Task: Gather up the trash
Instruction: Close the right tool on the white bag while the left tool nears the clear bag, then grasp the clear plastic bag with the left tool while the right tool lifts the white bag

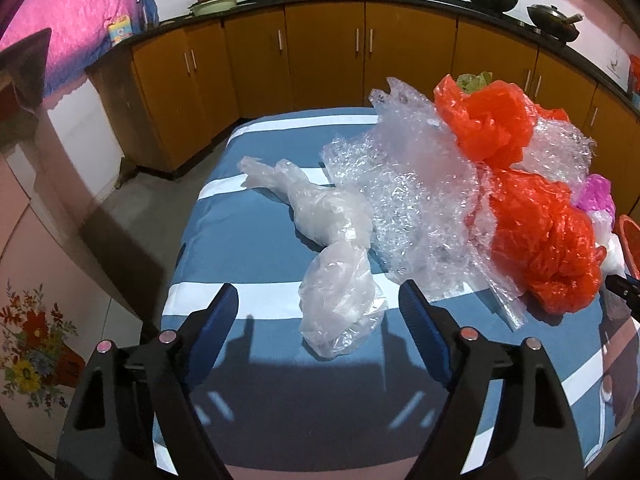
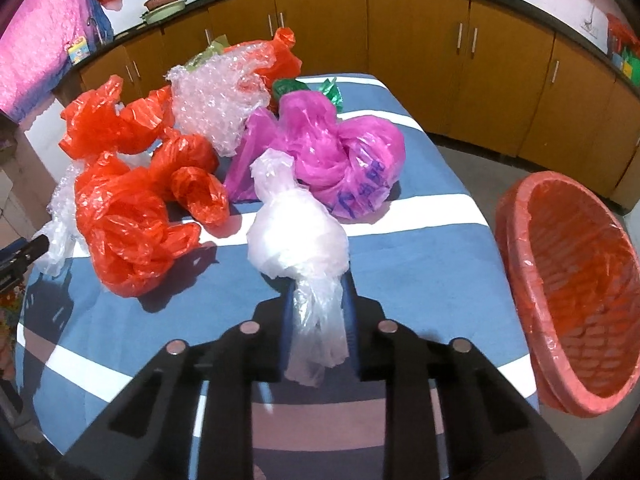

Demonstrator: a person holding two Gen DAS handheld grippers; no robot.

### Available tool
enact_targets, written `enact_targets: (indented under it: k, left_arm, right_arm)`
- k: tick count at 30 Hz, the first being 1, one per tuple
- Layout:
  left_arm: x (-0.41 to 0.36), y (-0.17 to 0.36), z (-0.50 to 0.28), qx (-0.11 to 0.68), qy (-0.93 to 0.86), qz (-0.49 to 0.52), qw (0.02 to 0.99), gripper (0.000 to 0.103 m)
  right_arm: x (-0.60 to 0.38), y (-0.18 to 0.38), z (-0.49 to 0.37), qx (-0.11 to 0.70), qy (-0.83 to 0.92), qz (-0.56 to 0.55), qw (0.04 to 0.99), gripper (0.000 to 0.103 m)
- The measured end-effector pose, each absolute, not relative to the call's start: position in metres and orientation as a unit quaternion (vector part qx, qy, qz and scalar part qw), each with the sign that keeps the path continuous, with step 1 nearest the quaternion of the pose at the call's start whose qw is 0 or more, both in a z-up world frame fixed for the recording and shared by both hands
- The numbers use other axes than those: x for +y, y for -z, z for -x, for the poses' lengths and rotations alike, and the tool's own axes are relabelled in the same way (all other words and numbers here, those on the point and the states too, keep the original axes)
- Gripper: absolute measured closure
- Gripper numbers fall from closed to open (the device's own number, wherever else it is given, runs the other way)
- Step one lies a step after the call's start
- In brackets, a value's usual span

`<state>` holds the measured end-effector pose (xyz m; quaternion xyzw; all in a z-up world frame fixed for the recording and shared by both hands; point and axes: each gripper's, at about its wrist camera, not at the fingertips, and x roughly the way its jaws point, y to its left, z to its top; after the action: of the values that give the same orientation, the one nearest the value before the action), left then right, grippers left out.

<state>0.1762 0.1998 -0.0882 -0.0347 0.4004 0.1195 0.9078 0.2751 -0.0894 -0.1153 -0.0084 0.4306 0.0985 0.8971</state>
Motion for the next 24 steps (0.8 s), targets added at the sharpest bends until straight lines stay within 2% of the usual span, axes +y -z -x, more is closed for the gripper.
enact_targets:
  k: [4, 14, 16, 18, 24]
  left_arm:
    - [0.204, 0.093, -0.178, 0.408, -0.114, 0.053, 0.904, 0.027]
    - [0.211, 0.105, -0.185, 0.423, -0.087, 0.097, 0.897, 0.061]
    - [0.212, 0.107, -0.186, 0.425, -0.080, 0.101, 0.896, 0.080]
    - [0.213, 0.107, -0.186, 0.423, -0.080, 0.101, 0.897, 0.089]
    - [0.213, 0.092, -0.170, 0.403, -0.075, 0.094, 0.907, 0.094]
  right_arm:
    - [-0.086, 0.116, -0.273, 0.428, -0.103, 0.008, 0.898, 0.082]
    - [-0.090, 0.116, -0.270, 0.427, -0.104, 0.006, 0.898, 0.082]
    - [-0.092, 0.116, -0.269, 0.426, -0.103, 0.005, 0.899, 0.082]
    - [-0.094, 0.115, -0.266, 0.425, -0.103, 0.002, 0.900, 0.083]
    - [-0.100, 0.109, -0.255, 0.418, -0.107, -0.002, 0.902, 0.084]
